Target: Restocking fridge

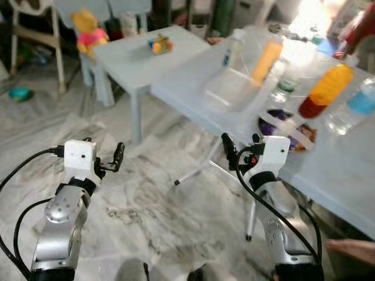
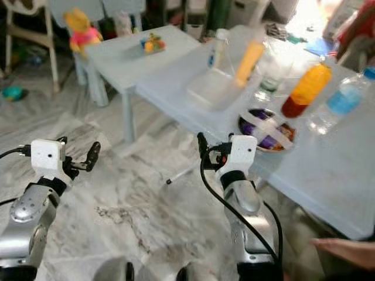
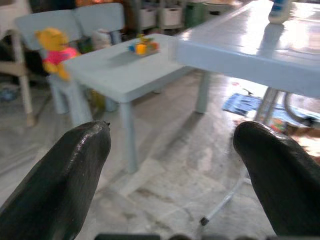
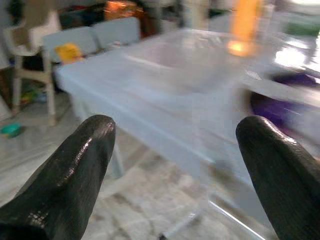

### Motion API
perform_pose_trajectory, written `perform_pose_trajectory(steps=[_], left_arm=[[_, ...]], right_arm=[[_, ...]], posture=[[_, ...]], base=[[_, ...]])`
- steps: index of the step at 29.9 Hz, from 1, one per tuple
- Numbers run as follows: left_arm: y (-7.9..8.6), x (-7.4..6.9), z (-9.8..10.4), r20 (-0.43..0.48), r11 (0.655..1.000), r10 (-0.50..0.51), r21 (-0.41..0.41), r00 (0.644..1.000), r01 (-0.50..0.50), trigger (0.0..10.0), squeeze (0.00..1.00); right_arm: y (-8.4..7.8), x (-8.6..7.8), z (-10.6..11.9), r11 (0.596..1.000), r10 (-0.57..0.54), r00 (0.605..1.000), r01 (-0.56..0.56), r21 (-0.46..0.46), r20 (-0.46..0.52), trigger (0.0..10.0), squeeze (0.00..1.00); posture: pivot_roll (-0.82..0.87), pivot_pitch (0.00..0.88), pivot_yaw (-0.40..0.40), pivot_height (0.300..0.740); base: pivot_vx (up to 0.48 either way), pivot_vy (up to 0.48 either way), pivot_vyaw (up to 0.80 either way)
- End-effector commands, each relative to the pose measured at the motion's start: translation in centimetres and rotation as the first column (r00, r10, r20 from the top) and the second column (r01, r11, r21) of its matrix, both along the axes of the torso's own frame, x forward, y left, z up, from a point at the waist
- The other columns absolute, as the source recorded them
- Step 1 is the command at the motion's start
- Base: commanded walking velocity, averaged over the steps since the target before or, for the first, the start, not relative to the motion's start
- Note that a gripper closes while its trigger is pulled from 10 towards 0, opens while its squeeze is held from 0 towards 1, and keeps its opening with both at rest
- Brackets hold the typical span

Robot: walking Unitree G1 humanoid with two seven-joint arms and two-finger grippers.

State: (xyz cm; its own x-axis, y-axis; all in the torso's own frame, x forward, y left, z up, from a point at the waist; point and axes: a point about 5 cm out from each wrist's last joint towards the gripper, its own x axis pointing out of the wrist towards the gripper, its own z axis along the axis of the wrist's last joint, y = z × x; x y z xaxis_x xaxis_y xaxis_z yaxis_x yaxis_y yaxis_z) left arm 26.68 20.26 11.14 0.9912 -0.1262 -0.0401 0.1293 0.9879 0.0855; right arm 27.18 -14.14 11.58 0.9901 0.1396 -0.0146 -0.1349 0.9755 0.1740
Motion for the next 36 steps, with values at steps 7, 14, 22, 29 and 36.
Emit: perform_pose_trajectory(steps=[7,14,22,29,36], left_arm=[[-0.44,0.69,0.34,0.011,1.000,-0.018,-0.003,1.000,0.018,10.0,0.00],[-0.90,0.71,0.37,0.017,1.000,-0.027,-0.011,0.999,0.027,10.0,0.00],[-0.91,0.55,0.24,0.014,0.999,-0.027,-0.016,1.000,0.028,10.0,0.00],[-0.39,0.50,0.01,0.005,1.000,-0.001,-0.012,1.000,0.001,10.0,0.00],[-0.35,0.56,-0.13,0.016,1.000,0.012,0.025,1.000,-0.013,10.0,0.00]], right_arm=[[-0.47,-0.53,0.19,1.000,-0.022,1.000,0.022,-0.006,0.017,10.0,0.00],[-0.98,-0.29,0.44,0.999,-0.036,0.999,0.036,-0.010,0.028,10.0,0.00],[-0.93,0.13,0.62,0.999,-0.040,0.999,0.040,-0.013,0.037,10.0,0.00],[-1.00,0.18,0.58,0.999,-0.040,0.998,0.041,-0.017,0.038,10.0,0.00],[-1.10,0.24,0.61,0.999,-0.036,0.998,0.037,-0.030,0.046,10.0,0.00]], posture=[[0.04,0.091,-0.074,0.740],[0.04,0.091,-0.076,0.740],[0.04,0.088,-0.073,0.740],[0.04,0.085,-0.075,0.740],[0.04,0.078,-0.078,0.740]], base=[[0.204,0.000,-0.80],[0.391,0.000,-0.75],[0.399,0.000,-0.05],[0.297,0.376,0.00],[0.000,0.470,0.00]])
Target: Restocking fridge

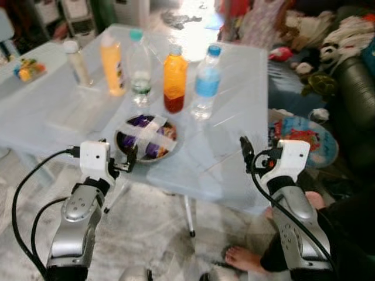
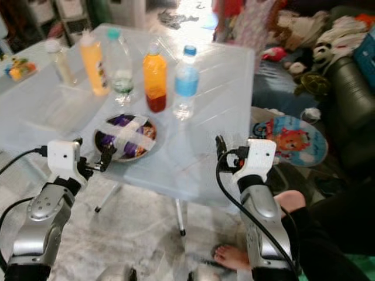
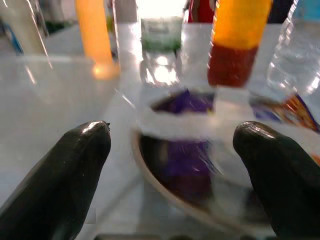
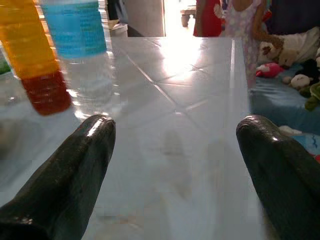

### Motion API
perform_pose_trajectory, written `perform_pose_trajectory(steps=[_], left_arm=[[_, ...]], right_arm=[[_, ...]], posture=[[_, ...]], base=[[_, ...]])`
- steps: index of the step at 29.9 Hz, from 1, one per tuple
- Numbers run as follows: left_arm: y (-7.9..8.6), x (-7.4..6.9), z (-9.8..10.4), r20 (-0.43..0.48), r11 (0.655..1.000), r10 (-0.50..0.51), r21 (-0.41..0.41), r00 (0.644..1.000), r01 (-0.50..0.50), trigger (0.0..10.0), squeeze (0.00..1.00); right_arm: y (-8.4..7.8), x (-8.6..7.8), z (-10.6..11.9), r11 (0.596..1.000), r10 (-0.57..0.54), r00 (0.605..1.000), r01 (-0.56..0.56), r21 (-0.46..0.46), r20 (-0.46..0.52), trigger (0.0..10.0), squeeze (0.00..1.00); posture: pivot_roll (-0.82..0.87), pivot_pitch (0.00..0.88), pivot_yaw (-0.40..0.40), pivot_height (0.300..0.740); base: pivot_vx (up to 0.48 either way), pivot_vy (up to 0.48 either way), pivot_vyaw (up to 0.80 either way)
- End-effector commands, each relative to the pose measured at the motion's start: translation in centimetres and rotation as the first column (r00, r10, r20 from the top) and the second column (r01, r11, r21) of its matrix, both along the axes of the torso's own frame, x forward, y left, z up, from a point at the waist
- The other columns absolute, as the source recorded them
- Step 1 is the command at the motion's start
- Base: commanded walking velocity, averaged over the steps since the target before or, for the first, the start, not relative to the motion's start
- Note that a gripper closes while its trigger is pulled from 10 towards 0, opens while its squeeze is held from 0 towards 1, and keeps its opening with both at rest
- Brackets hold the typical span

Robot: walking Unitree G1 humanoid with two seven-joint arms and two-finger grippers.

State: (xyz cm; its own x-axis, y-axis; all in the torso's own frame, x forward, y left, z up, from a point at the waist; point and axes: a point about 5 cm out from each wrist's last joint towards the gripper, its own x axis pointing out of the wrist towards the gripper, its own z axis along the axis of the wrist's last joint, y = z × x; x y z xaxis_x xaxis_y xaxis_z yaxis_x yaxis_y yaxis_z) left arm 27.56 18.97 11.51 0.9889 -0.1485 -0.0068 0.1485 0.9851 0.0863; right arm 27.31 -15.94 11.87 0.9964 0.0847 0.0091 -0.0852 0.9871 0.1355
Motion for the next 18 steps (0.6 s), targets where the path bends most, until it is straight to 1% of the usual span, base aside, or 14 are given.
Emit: perform_pose_trajectory(steps=[1,3,5,10,14,18], left_arm=[[0.95,-0.32,-0.49,-0.013,0.999,0.038,0.034,0.999,-0.038,10.0,0.00],[0.95,-0.35,-0.44,-0.009,0.999,0.039,0.038,0.999,-0.038,10.0,0.00],[0.99,-0.45,-0.41,-0.004,0.999,0.036,0.039,0.999,-0.035,10.0,0.00],[1.21,-0.55,-0.20,0.010,0.999,0.042,0.009,0.999,-0.042,10.0,0.00],[1.00,-0.66,-0.26,0.006,1.000,0.020,-0.008,1.000,-0.020,10.0,0.00],[0.70,-0.57,-0.26,0.006,1.000,0.002,-0.007,1.000,-0.002,10.0,0.00]], right_arm=[[0.69,0.09,0.31,1.000,0.019,1.000,-0.019,0.004,0.017,10.0,0.00],[0.68,0.07,0.29,1.000,0.020,1.000,-0.020,0.003,0.017,10.0,0.00],[0.71,0.04,0.23,1.000,0.023,1.000,-0.023,0.000,0.016,10.0,0.00],[0.85,-0.02,0.13,1.000,0.029,0.999,-0.029,-0.003,0.015,10.0,0.00],[0.84,-0.09,0.05,0.999,0.031,0.999,-0.031,-0.011,0.015,10.0,0.00],[0.80,-0.18,0.01,1.000,0.026,1.000,-0.025,-0.011,0.014,10.0,0.00]], posture=[[0.04,0.078,-0.078,0.740],[0.04,0.078,-0.079,0.740],[0.04,0.077,-0.081,0.740],[0.04,0.077,-0.087,0.740],[0.04,0.081,-0.083,0.740],[0.03,0.082,-0.080,0.740]], base=[[0.000,0.480,0.00],[0.000,0.285,0.00],[0.000,0.000,0.00],[0.000,0.000,0.00],[0.000,0.461,0.00],[0.000,0.480,0.00]])
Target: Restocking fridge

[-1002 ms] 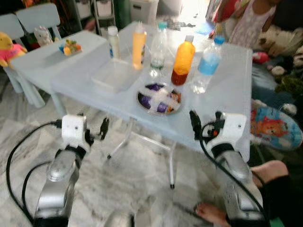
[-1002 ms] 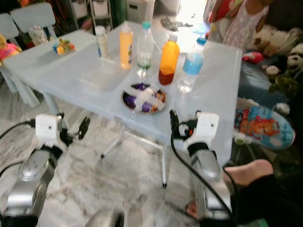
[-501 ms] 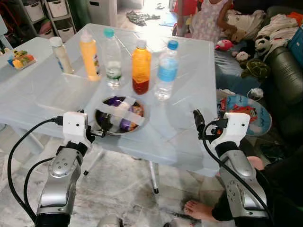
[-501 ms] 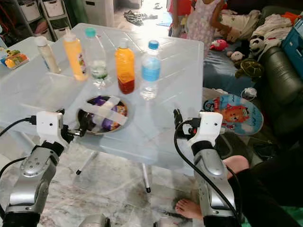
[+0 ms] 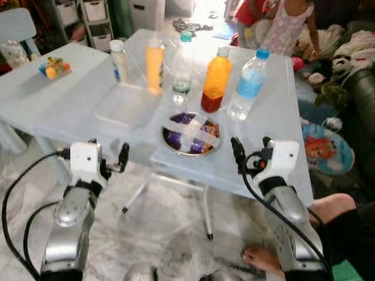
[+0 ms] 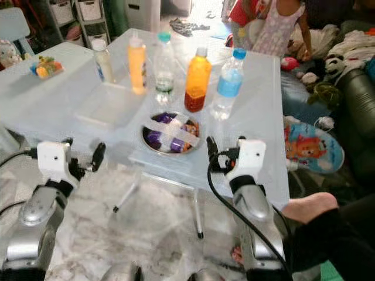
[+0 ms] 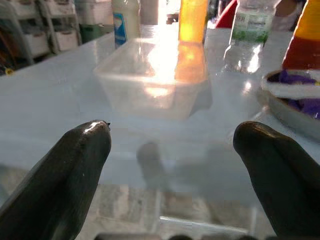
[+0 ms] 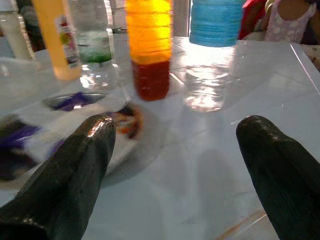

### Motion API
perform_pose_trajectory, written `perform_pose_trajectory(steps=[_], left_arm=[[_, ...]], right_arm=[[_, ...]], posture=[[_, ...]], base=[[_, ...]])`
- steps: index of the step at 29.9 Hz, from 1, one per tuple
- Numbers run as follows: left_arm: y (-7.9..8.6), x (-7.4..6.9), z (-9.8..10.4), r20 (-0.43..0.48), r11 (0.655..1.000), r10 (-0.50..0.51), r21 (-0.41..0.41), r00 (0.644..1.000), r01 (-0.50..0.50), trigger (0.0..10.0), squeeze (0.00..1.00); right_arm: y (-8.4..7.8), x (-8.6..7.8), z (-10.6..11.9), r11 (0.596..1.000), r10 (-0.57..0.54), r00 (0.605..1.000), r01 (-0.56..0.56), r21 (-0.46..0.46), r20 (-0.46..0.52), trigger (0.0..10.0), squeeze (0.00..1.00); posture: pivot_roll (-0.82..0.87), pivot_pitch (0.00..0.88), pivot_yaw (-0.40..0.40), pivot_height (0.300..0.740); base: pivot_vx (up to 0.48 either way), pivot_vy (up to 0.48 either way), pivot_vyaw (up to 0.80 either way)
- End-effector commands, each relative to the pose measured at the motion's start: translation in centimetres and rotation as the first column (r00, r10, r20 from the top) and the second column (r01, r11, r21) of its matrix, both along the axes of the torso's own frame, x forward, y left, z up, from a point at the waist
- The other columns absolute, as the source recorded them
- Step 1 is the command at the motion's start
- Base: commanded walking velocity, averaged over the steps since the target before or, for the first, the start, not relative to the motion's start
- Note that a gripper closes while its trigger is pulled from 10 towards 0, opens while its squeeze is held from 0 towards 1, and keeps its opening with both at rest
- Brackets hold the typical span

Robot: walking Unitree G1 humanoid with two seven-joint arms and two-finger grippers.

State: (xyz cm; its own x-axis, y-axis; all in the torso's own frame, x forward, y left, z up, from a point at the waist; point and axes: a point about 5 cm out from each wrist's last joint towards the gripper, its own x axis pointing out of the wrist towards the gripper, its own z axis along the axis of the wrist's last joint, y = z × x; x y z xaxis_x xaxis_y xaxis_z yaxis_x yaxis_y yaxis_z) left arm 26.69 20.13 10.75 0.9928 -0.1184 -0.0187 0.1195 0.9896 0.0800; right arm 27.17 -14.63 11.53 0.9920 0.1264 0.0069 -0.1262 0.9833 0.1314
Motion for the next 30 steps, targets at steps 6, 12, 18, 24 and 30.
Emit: perform_pose_trajectory(steps=[6,12,18,24,30], left_arm=[[-0.6,0.8,0.8,0.031,0.999,-0.036,-0.025,0.999,0.037,10.0,0.00],[-1.0,0.6,0.9,0.038,0.999,-0.047,-0.017,0.998,0.047,10.0,0.00],[-1.7,0.3,0.5,0.029,0.997,-0.073,-0.008,0.997,0.073,10.0,0.00],[-1.7,0.2,0.6,0.034,0.997,-0.075,-0.001,0.997,0.075,10.0,0.00],[-1.5,0.1,0.7,0.034,0.998,-0.070,0.007,0.997,0.070,10.0,0.00]], right_arm=[[-0.5,0.0,0.3,1.000,-0.020,1.000,0.020,-0.002,0.014,10.0,0.00],[-0.3,0.0,0.2,1.000,-0.022,1.000,0.022,0.010,0.005,10.0,0.00],[-0.3,0.5,0.3,0.999,-0.027,1.000,0.027,0.026,-0.001,10.0,0.00],[-0.5,0.8,0.1,0.997,-0.050,0.998,0.052,0.062,-0.024,10.0,0.00],[-0.2,0.3,-1.0,1.000,-0.027,0.998,0.027,0.000,-0.064,10.0,0.00]], posture=[[0.03,0.083,-0.079,0.740],[0.03,0.090,-0.081,0.740],[0.04,0.100,-0.081,0.740],[0.04,0.104,-0.078,0.740],[0.05,0.112,-0.071,0.740]], base=[[0.000,0.480,0.00],[0.000,0.462,0.00],[0.312,0.358,0.00],[0.361,0.105,0.00],[0.000,0.000,0.00]])
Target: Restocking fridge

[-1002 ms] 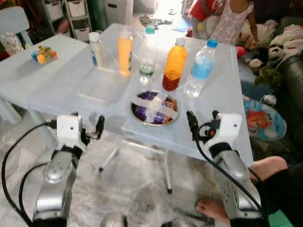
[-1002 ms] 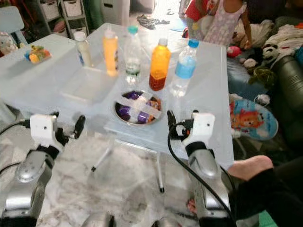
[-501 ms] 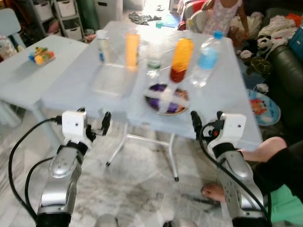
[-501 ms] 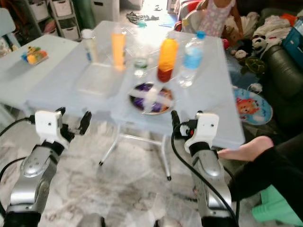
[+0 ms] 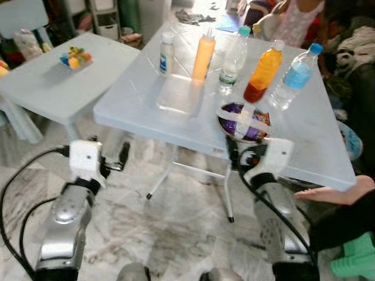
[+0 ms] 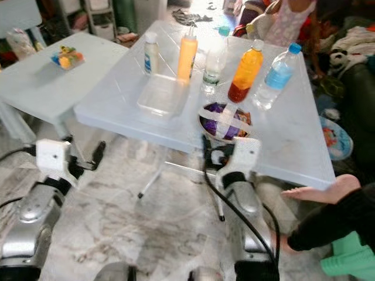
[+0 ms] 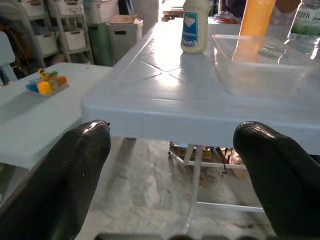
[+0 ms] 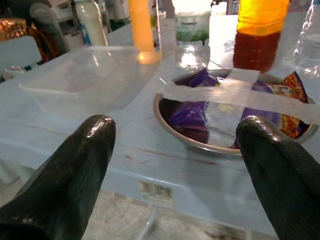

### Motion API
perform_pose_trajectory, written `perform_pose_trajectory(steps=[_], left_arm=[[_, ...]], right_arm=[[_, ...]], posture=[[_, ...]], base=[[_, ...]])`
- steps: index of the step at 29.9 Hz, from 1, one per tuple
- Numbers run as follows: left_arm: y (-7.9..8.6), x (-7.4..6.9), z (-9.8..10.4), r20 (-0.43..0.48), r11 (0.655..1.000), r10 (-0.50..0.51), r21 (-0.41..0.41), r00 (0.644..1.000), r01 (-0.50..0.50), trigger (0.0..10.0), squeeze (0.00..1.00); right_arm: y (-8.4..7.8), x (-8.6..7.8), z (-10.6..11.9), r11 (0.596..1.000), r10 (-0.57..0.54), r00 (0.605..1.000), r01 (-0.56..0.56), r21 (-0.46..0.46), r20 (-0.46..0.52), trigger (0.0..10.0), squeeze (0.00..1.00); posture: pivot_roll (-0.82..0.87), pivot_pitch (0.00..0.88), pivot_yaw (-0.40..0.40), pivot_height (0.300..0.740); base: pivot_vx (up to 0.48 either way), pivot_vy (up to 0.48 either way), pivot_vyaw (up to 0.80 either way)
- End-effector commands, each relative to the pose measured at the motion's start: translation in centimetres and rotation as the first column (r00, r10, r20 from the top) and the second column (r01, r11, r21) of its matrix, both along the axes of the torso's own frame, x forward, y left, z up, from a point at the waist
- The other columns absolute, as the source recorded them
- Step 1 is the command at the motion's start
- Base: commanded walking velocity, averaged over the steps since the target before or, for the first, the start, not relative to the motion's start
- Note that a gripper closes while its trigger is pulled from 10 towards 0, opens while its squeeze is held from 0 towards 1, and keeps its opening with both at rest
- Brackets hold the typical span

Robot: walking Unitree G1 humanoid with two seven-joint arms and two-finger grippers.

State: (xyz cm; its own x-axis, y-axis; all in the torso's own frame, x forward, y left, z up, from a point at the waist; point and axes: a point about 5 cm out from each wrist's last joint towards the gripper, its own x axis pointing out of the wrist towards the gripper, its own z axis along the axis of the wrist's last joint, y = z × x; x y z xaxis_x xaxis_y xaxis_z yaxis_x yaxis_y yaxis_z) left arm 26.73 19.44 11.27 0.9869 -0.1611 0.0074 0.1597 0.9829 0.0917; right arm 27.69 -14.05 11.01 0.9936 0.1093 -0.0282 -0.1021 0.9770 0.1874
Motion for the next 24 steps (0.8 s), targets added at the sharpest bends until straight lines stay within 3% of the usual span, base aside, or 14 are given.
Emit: perform_pose_trajectory(steps=[1,16,20,24], left_arm=[[-0.8,0.0,0.2,0.007,1.000,-0.027,-0.002,1.000,0.027,10.0,0.00],[-0.5,-0.8,0.2,-0.009,0.999,-0.025,0.022,1.000,0.026,10.0,0.00],[-0.4,-0.9,0.1,-0.014,0.999,-0.026,0.022,1.000,0.026,10.0,0.00],[-0.4,-1.3,0.1,-0.030,0.999,-0.031,0.026,0.999,0.031,10.0,0.00]], right_arm=[[-0.8,-0.3,-0.5,0.999,-0.008,1.000,0.007,-0.051,-0.023,10.0,0.00],[-5.3,2.8,1.3,0.969,-0.031,0.999,0.040,-0.244,0.044,10.0,0.00],[-5.8,3.4,1.5,0.965,-0.012,0.999,0.023,-0.263,0.042,10.0,0.00],[-6.4,4.8,2.1,0.958,0.078,0.997,-0.066,-0.280,0.029,10.0,0.00]], posture=[[0.05,0.112,-0.071,0.740],[0.06,0.144,-0.060,0.740],[0.06,0.148,-0.059,0.740],[0.08,0.161,-0.053,0.740]], base=[[0.000,0.000,0.00],[0.000,0.000,0.00],[0.000,0.000,0.00],[0.000,0.000,0.00]])
